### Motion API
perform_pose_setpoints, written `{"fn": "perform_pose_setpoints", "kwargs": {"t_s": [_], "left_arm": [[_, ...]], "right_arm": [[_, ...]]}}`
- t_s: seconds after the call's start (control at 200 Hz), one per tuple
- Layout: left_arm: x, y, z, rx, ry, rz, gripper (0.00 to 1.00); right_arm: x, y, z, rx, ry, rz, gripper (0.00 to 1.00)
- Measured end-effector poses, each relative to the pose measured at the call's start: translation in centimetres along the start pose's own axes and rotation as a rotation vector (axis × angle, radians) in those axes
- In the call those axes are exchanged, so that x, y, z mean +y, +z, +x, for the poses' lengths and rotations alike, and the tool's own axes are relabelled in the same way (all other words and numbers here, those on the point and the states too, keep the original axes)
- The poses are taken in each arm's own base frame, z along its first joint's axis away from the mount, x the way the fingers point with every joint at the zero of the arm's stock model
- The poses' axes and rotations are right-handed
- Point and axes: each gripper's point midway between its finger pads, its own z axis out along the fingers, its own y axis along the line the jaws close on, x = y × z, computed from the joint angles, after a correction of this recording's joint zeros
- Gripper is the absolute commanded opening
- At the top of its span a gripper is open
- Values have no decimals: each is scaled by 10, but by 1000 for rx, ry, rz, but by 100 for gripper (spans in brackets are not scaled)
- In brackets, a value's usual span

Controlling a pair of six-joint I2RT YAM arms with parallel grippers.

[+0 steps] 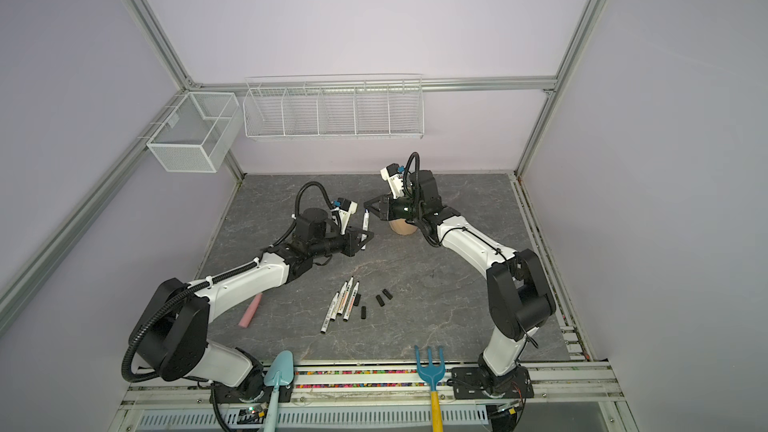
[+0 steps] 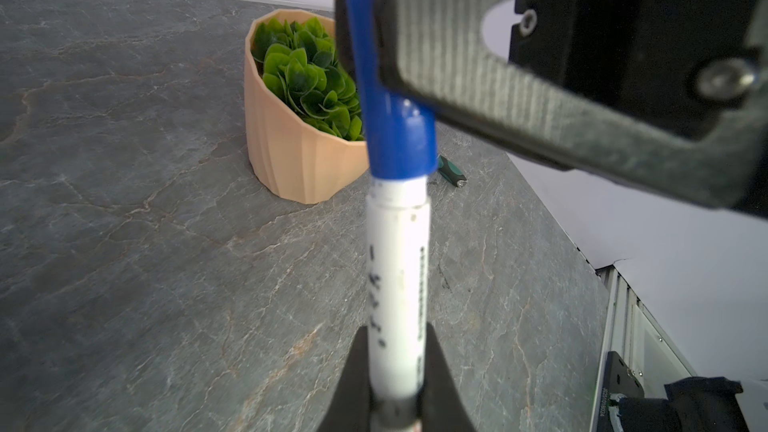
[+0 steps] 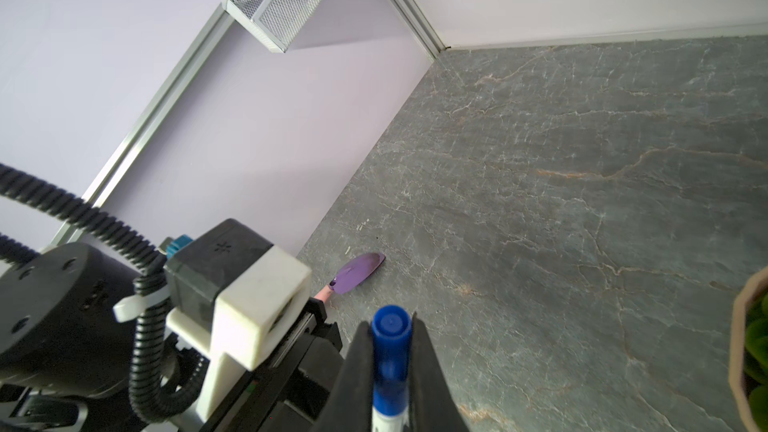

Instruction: Insert the pens into the pen caps

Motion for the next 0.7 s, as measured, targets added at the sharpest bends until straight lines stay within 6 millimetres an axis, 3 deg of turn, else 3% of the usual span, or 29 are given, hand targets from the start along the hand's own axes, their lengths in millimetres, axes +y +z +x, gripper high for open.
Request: {"fn": "perform_pose_setpoints", "kwargs": {"t_s": [0.295,0.7], "left_arm": [[-5,-2,-13,-25,56,-15,0],[-12,-22,-21,-104,195,-69,0]], "right_arm": [[14,-9,-9,28,-100,-74,7],[45,-19,-6,118,-288,-179,7]]}}
